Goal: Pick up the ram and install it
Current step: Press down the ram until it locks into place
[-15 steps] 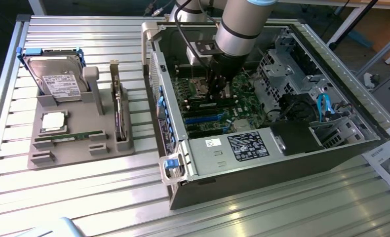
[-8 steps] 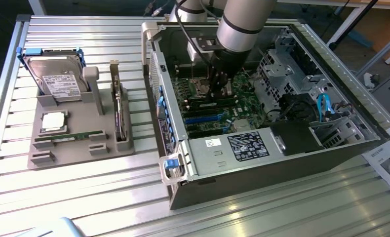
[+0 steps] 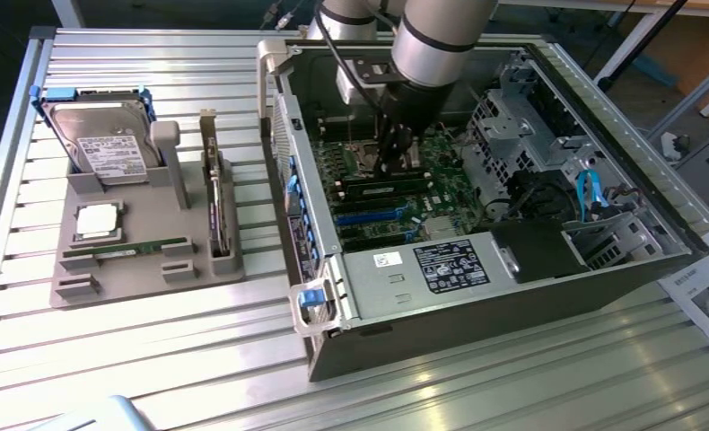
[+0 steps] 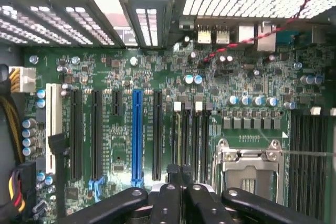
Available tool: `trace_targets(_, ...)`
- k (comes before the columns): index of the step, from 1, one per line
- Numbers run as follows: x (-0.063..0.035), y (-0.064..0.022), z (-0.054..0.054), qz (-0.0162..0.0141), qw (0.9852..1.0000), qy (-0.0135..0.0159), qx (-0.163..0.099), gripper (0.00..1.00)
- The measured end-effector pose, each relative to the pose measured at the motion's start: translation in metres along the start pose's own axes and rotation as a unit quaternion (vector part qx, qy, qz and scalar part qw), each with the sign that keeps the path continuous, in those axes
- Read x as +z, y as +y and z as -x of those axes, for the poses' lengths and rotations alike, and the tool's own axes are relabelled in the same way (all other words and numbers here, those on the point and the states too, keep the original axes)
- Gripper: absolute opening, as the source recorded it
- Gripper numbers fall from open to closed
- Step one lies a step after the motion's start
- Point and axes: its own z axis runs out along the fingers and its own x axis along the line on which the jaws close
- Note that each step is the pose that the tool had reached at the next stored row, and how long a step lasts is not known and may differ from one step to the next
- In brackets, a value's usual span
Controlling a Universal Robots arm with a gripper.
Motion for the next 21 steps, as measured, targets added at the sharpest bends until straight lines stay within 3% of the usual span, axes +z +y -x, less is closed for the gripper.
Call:
trace_targets(5,0.0004,0.0229,-0.001,-0.002,1.0,-0.005,0.0,0.1)
trace_targets(10,0.0006,0.036,-0.001,-0.0036,1.0,-0.0071,0.0,0.1)
trace_targets(14,0.0007,0.0364,-0.001,-0.0038,1.0,-0.0071,0.0,0.1)
trace_targets(21,0.008,0.0364,-0.002,-0.0066,1.0,-0.0071,0.0,0.1)
